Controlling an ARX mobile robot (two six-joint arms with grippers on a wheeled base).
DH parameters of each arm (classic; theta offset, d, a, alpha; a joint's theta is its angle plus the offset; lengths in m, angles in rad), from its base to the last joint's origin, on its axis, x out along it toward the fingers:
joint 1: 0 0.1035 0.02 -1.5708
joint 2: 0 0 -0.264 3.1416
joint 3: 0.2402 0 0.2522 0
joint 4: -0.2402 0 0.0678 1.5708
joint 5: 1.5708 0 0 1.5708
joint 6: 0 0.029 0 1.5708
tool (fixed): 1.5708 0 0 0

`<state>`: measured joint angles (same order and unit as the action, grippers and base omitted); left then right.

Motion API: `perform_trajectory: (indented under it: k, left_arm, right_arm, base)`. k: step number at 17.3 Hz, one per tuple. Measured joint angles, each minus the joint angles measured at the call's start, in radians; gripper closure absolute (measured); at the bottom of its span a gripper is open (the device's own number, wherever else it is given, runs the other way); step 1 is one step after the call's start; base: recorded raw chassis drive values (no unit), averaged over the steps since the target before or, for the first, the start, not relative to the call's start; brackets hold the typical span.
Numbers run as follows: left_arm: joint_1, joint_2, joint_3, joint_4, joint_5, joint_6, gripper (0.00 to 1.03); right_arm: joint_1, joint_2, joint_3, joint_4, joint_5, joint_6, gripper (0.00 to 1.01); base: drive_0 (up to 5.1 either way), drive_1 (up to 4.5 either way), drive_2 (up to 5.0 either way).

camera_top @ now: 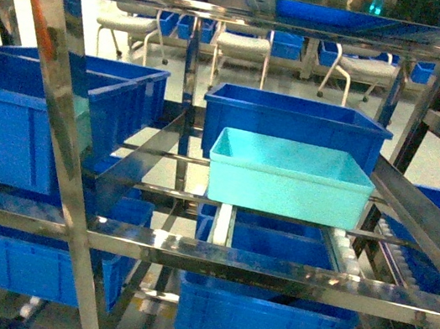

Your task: Organize blue bins on left shelf correctly

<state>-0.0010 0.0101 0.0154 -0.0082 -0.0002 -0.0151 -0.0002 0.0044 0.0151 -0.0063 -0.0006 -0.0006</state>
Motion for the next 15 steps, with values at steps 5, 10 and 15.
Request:
perform_trajectory:
  k: [5,10,15]
  left_arm:
    - [0.000,0.000,0.000,0.001,0.000,0.001,0.05]
    - [0.000,0.000,0.000,0.003,0.000,0.001,0.05]
    - [0.000,0.000,0.000,0.002,0.000,0.001,0.05]
  right_arm:
    - [0.000,0.000,0.000,0.000,0.000,0.000,0.03]
    - [0.000,0.000,0.000,0.003,0.000,0.000,0.03]
    - [0.000,0.000,0.000,0.002,0.000,0.000,0.03]
  base:
    - [0.0,-1.65,1.7]
    - [0.0,0.00,0.0]
    - [0.0,0.00,0.0]
